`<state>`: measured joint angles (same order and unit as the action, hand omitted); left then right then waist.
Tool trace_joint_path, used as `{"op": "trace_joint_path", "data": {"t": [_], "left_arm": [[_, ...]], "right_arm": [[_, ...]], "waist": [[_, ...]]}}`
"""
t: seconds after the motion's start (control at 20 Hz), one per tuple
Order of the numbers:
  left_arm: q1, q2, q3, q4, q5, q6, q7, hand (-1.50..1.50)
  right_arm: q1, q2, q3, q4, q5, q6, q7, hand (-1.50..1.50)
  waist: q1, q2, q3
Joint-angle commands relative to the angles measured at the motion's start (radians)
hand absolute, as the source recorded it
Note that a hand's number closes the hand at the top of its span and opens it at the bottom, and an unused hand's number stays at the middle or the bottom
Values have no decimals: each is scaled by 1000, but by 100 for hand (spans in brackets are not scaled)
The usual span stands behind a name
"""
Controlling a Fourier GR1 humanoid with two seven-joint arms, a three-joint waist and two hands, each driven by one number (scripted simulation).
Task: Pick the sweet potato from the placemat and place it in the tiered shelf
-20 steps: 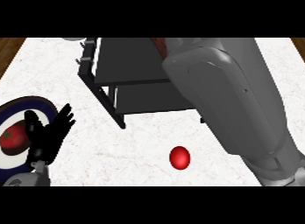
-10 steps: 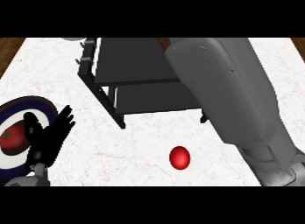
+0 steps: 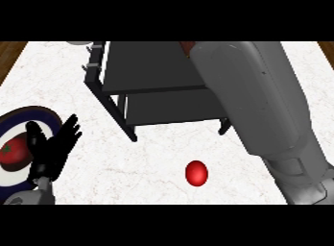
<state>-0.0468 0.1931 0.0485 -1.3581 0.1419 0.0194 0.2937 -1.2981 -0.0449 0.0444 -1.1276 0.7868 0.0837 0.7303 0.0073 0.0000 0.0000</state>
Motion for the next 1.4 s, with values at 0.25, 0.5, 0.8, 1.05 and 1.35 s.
{"op": "trace_joint_path", "data": {"t": [0.25,0.5,0.8,1.05,1.35], "left_arm": [[-31,-4,5,28,-6,-3,8,0],[11,6,6,-25,4,-17,23,0],[13,-21,7,8,-6,-10,-28,0],[-26,0,31,23,10,-19,14,0],[28,-3,29,-24,2,-13,1,0]], "right_arm": [[-8,43,-148,21,-76,-211,13,-150],[-41,43,-211,-21,-174,-311,27,-150],[20,9,-241,-167,-213,-416,62,-150],[-8,-98,-251,-163,-104,-438,159,-150],[101,-208,-368,-326,-154,-427,211,-150]], "waist": [[4,3,0],[11,2,0],[-7,-2,0],[-13,-2,-1],[-17,-5,1]]}}
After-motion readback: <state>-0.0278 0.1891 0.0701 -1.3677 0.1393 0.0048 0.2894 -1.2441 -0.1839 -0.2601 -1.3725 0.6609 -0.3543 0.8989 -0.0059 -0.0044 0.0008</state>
